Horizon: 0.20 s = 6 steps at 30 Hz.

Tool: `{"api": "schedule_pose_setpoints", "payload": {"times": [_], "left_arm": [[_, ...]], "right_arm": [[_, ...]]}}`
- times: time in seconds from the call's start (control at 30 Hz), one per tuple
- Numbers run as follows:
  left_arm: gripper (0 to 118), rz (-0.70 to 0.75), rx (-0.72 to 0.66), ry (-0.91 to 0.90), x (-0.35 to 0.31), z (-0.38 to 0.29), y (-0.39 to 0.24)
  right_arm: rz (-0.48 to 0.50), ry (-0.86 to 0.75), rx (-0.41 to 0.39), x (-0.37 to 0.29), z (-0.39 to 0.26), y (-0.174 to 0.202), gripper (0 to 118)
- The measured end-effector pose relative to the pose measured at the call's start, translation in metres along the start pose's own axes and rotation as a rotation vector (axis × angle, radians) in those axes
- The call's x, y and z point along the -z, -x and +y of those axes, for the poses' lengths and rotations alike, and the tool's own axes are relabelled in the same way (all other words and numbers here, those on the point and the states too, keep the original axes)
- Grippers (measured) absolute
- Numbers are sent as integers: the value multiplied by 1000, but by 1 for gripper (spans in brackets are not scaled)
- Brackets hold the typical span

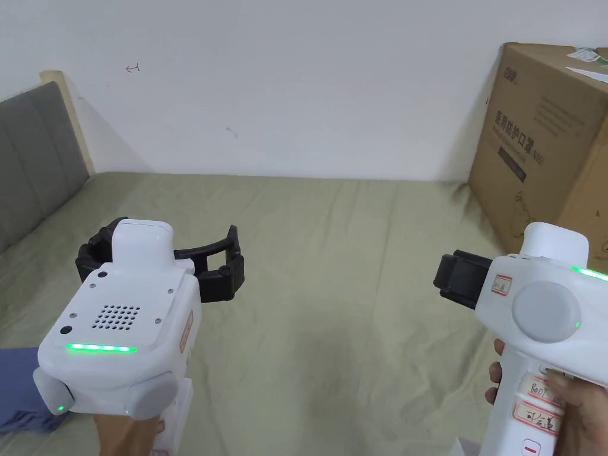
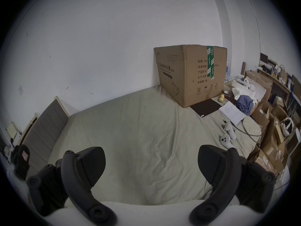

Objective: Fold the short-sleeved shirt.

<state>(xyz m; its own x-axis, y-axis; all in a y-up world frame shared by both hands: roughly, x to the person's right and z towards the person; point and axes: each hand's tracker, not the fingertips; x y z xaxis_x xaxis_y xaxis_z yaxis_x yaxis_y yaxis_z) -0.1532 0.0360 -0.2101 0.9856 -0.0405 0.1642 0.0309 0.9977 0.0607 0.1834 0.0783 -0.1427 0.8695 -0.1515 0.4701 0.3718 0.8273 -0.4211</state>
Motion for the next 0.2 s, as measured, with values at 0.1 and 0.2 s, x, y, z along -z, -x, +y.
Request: {"api": "schedule_pose_setpoints", "payload": {"times": [0.1, 0.2], "left_arm": [[118, 1, -2, -3, 1, 1, 1], [118, 1, -4, -5, 1, 1, 1]], "right_arm": [[-15, -14, -19, -1, 0, 2, 115], [-10, -34, -48, -2, 0, 3, 116]]}}
